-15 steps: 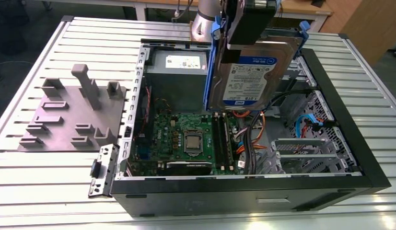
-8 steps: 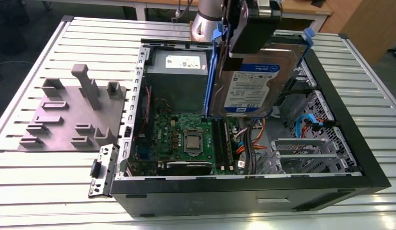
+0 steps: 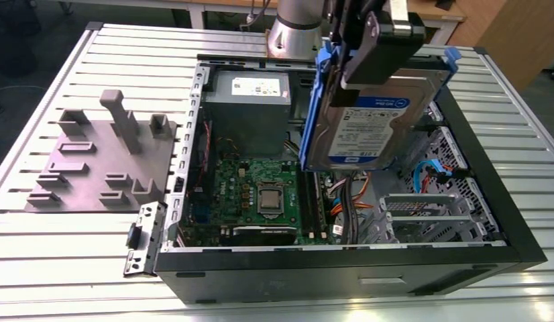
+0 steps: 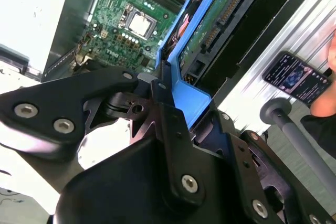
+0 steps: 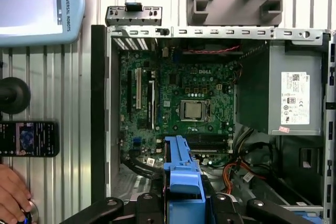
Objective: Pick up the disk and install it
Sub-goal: 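Insert the disk into the insertion slot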
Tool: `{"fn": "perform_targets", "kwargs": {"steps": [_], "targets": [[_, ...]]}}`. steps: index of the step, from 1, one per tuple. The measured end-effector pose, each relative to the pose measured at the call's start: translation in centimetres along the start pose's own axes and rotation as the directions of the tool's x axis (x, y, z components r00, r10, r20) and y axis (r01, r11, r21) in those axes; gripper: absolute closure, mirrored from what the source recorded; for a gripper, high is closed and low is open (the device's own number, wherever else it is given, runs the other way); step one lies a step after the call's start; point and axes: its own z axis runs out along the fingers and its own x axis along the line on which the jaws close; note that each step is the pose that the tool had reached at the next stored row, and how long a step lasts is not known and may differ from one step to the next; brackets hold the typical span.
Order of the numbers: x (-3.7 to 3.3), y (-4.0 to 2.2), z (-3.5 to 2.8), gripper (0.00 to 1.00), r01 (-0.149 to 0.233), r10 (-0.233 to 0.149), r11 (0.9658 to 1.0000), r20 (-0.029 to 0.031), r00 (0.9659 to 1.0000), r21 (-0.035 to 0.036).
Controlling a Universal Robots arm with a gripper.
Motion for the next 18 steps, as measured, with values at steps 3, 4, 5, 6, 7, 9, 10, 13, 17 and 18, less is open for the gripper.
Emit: {"fn": "perform_targets", "kwargs": {"steps": [3,4,5,6,7,9,10,13,17,18], "targets": [[0.15,-0.26,0.04,0.64,0.0,0.0,1.0,-0.0001,1.0,-0.0001],[0.26,-0.28,0.06,0.64,0.0,0.0,1.0,0.0,1.0,0.0],[0.42,-0.29,0.07,0.64,0.0,0.0,1.0,0.0,1.0,0.0],[0.61,-0.29,0.09,0.64,0.0,0.0,1.0,0.0,1.0,0.0],[1.04,-0.3,0.12,0.64,0.0,0.0,1.0,-0.0001,1.0,0.0],[1.19,-0.29,0.13,0.64,0.0,0.0,1.0,0.0,1.0,0.0],[1.19,-0.29,0.13,0.64,0.0,0.0,1.0,0.0,1.0,0.0],[1.32,-0.29,0.14,0.64,0.0,0.0,1.0,0.0,1.0,0.0],[1.33,-0.3,0.14,0.64,0.0,0.0,1.0,0.0,1.0,0.0],[1.34,-0.3,0.14,0.64,0.0,0.0,1.0,0.0,1.0,0.0]]}}
